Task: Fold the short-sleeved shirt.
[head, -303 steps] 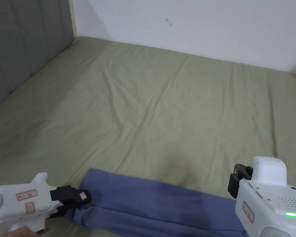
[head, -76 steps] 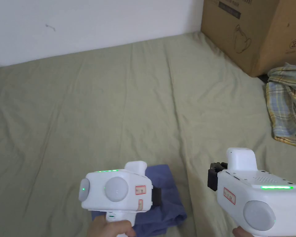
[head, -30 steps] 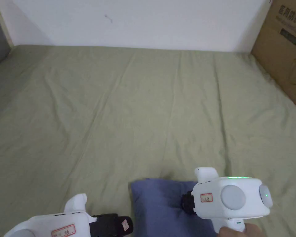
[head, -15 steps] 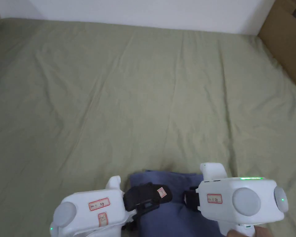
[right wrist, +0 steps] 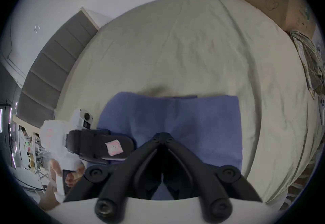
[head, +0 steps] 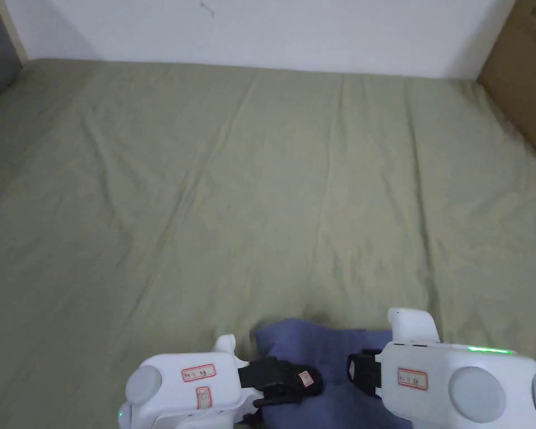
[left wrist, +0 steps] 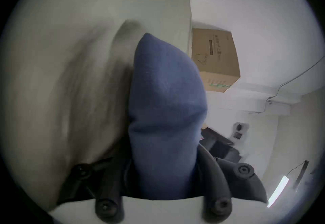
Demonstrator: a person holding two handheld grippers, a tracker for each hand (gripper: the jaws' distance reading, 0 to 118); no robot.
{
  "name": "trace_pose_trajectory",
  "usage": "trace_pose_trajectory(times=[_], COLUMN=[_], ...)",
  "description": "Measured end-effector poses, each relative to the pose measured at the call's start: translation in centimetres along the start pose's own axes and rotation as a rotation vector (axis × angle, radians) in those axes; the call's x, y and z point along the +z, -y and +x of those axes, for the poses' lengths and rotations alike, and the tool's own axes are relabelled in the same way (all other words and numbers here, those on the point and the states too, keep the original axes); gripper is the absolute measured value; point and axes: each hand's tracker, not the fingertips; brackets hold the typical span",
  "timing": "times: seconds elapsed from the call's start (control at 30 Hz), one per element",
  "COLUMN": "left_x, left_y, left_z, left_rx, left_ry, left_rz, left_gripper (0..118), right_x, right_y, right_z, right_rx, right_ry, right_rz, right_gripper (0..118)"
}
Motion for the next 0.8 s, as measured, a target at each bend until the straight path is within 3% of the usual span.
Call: trace_pose_trajectory(times=[0.13,0.37,0.5,0.7,0.8], left_x=[2.2,11.7,18.2,27.4,31.1], left_y=[-1.0,-3.8,-6.0,-9.6,-11.5], left_z=[0.5,4.3,5.9,6.7,7.1], left_rx=[-0.029,-0.255,-0.379,-0.469,-0.528], left_ry=[-0.052,-0.383,-0.637,-1.007,-1.345], left_rz=[-0.005,0.043,0.056,0.085,0.118], left_gripper=[29,29,29,28,28], right_x=[2.9,7.5,8.9,8.4,7.3], right_y=[-0.7,-1.2,-1.4,-1.6,-1.8], right_z=[-3.1,-8.2,-9.7,-10.6,-10.3], right_rx=[0.122,0.247,0.221,0.238,0.223], right_ry=[0.064,0.151,0.152,0.194,0.199], right_rz=[0.189,0.495,0.61,0.61,0.572], right_gripper=[1,1,1,1,1])
